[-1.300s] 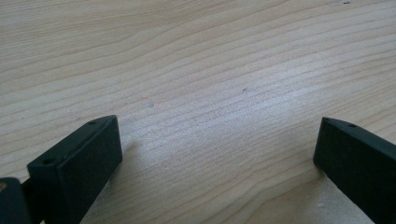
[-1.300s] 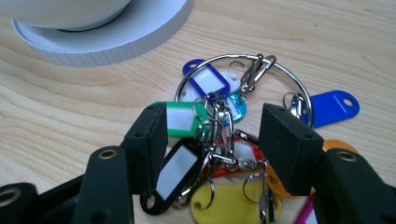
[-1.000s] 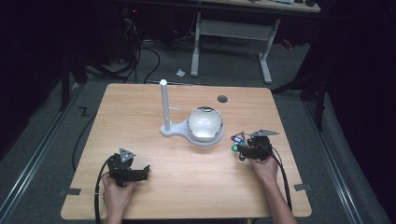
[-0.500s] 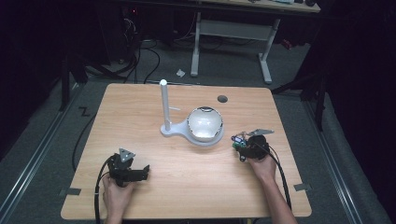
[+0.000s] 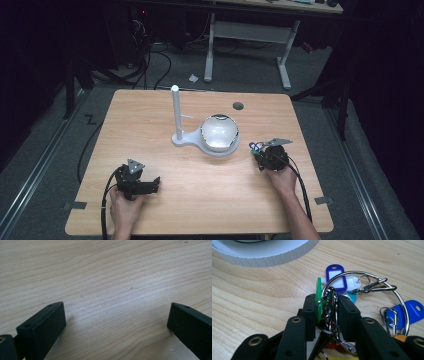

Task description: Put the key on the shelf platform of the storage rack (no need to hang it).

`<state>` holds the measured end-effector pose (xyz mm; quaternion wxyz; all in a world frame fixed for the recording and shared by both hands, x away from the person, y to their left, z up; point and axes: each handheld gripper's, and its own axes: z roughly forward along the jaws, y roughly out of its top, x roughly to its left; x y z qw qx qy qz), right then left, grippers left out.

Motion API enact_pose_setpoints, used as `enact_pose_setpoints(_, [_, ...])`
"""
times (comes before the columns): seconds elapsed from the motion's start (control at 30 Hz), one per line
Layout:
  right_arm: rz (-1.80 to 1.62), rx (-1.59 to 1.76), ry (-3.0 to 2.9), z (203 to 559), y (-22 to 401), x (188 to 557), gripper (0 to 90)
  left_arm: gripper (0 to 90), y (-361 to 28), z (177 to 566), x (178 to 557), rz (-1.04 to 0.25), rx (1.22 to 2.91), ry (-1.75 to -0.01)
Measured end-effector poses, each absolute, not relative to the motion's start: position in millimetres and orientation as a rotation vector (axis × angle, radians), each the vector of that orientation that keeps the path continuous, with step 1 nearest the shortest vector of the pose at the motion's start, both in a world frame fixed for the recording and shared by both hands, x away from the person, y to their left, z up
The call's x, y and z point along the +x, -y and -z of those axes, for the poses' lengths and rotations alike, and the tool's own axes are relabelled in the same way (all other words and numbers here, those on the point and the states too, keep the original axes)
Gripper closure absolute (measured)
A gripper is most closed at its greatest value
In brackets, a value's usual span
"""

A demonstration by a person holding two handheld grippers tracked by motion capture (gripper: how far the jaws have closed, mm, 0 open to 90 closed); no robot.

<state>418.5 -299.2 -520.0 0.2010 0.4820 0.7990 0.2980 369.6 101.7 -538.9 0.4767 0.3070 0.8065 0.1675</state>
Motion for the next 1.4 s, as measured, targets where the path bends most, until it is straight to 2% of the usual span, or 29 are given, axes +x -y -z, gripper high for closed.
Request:
enact_pose_setpoints(0.53, [-0.88, 1.322, -2.217, 515.8, 302.4, 412.3, 71.0, 2.5, -102.2, 539.2, 369.6, -0.415, 0.754, -1.965])
enact_pose_setpoints(1.4, [-0.96, 1.293, -2.129, 485.1, 322.2, 394.8, 72.1, 2.5, -102.3, 539.2, 369.6, -0.417, 0.755, -1.964])
